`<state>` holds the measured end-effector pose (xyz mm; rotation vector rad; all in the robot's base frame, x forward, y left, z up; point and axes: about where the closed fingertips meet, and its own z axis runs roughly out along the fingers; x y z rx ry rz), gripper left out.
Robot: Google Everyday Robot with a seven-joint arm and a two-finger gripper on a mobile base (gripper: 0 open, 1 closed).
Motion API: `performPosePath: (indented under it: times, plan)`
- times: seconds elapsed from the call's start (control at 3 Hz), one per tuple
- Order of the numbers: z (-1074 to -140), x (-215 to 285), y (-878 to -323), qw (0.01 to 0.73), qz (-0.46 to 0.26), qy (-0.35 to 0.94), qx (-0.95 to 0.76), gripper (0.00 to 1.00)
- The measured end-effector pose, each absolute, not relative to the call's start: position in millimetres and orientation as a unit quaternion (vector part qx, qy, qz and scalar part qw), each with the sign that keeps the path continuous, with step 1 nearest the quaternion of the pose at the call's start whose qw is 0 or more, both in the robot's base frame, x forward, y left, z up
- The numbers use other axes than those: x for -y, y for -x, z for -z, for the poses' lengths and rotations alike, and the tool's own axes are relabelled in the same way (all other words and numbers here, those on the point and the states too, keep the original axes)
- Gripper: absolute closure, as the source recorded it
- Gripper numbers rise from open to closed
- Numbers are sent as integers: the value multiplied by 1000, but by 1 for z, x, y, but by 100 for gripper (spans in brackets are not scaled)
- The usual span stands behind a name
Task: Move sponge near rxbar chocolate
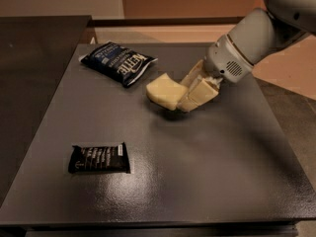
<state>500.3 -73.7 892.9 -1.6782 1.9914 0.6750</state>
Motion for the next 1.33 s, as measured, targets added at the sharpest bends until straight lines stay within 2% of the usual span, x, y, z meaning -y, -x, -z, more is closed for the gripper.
performPosePath:
  times: [1.0, 1.33]
  plan:
    - [-880, 15, -448, 179, -297, 644, -682, 100]
    - [-876, 1, -441, 174, -294, 654, -675, 83]
